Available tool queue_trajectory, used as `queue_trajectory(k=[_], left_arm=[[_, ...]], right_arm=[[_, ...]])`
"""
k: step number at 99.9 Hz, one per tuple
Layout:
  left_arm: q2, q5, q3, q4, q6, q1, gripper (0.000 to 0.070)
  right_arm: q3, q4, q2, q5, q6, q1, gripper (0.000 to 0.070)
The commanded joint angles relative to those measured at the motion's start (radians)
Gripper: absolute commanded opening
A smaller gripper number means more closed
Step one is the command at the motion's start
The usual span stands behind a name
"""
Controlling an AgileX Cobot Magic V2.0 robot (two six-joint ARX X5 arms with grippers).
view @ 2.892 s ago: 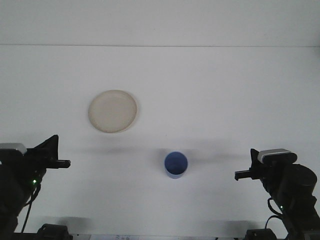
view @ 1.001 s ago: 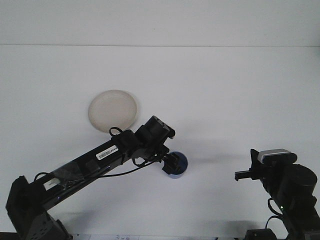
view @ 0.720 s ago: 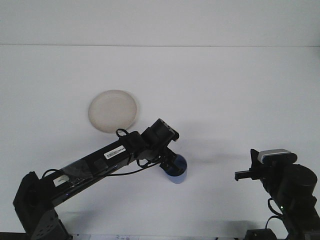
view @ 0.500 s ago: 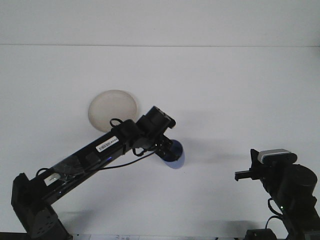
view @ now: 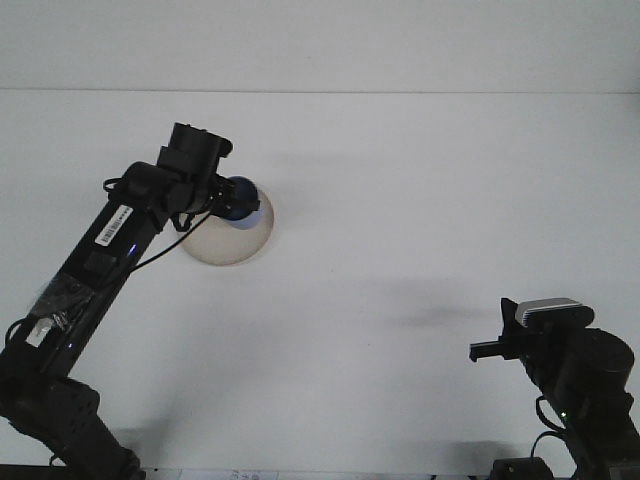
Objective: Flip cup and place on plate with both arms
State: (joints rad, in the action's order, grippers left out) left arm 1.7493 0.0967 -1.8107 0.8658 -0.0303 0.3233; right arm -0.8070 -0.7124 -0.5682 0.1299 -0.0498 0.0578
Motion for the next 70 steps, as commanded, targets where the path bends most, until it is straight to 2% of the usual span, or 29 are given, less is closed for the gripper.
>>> queue_trajectory(k=[1,36,41,49,64,70], left_arm=[[0.045,0.002,-0.019,-0.016,0.015,-0.023,0.0010],[0.210,0.000,-0.019,-0.037,0.014,-0.098,0.0019],[0.227,0.000,-0.019,-0.039,0.014,-0.100,0.0042],[0.243,0.000,-0.019,-0.039,0.011,-0.100,0.0167],[0.245,0.000,-0.020,-0.047,0.012,-0.101,0.0470],[0.238,0.000,-0.026,-0.050,0.012,-0.101,0.0551]], right_arm=[[-0.010,0.010,-0.003,0.000,-0.006,0.001,0.0000],[-0.010,0.009,-0.003,0.000,-0.006,0.001,0.0000],[-0.010,0.009,-0.003,0.000,-0.006,0.001,0.0000],[-0.010,0.008,-0.003,0.000,-0.006,0.001,0.0000],[-0.010,0.009,-0.003,-0.001,-0.006,0.001,0.0000],[-0.010,0.009,-0.003,-0.003,-0.006,0.001,0.0000]])
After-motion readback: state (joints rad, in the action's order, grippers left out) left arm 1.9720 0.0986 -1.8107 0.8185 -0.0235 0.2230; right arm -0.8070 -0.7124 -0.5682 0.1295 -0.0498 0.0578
